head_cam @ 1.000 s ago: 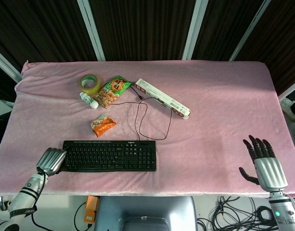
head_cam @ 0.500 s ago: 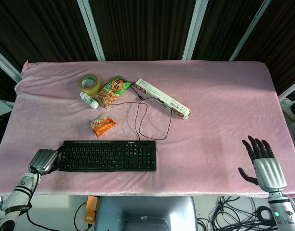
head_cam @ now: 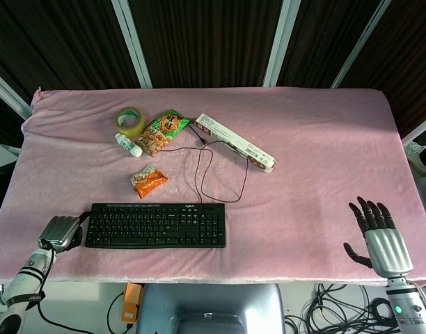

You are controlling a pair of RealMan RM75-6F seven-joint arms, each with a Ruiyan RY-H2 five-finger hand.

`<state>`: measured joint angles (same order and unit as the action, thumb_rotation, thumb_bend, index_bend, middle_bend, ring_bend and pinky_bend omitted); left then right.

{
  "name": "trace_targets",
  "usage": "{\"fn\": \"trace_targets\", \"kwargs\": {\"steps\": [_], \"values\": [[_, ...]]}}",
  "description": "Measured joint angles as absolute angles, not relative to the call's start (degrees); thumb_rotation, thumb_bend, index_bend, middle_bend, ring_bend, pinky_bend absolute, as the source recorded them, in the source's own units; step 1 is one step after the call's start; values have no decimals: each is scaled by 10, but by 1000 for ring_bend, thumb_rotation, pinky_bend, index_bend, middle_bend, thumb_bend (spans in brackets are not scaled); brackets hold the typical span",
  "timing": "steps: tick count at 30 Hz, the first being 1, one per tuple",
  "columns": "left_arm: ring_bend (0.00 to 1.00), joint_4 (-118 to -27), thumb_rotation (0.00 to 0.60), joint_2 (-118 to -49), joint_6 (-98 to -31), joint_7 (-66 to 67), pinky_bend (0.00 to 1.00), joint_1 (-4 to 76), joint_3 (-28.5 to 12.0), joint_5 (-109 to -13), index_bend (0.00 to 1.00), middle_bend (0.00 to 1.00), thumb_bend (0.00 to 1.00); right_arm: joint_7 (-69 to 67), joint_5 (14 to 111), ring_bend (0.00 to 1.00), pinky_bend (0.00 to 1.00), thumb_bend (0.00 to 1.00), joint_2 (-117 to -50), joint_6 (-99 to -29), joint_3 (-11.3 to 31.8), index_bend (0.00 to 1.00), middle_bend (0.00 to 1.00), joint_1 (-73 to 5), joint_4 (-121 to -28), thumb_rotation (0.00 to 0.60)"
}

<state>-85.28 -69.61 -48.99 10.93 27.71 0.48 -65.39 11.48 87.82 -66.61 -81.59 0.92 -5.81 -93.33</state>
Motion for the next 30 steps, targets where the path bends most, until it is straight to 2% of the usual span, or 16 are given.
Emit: {"fn": "trace_targets", "kwargs": {"steps": [18, 24, 25, 27, 28, 29, 30], "values": [[1000, -839, 600, -714, -485, 147, 1000, 281, 9, -628, 207, 1000, 877, 109, 877, 0, 0, 406, -664, -822, 12, 0, 0, -56, -934, 600], [990, -846, 600, -711, -521, 144, 998, 274, 5, -650, 101, 1000, 838, 108, 877, 0, 0, 406, -664, -822, 12, 0, 0, -56, -934, 600], [967, -849, 600, -709, -533, 142, 984, 272, 4, -657, 76, 998, 818, 108, 877, 0, 0, 406, -664, -822, 12, 0, 0, -56, -934, 600], [826, -855, 600, -705, -559, 136, 861, 266, 1, -673, 24, 901, 748, 107, 876, 0, 0, 406, -664, -822, 13, 0, 0, -56, -933, 600], [665, -860, 600, -702, -574, 131, 715, 262, -1, -683, 3, 764, 688, 107, 876, 0, 0, 406, -664, -822, 13, 0, 0, -56, -933, 600], [487, -865, 600, -698, -593, 126, 547, 256, -3, -694, 0, 583, 642, 107, 875, 0, 0, 407, -664, -823, 14, 0, 0, -56, -933, 600], [377, -871, 600, -693, -625, 119, 446, 246, -4, -711, 0, 469, 618, 107, 875, 0, 0, 406, -664, -823, 14, 0, 0, -55, -933, 600]]}}
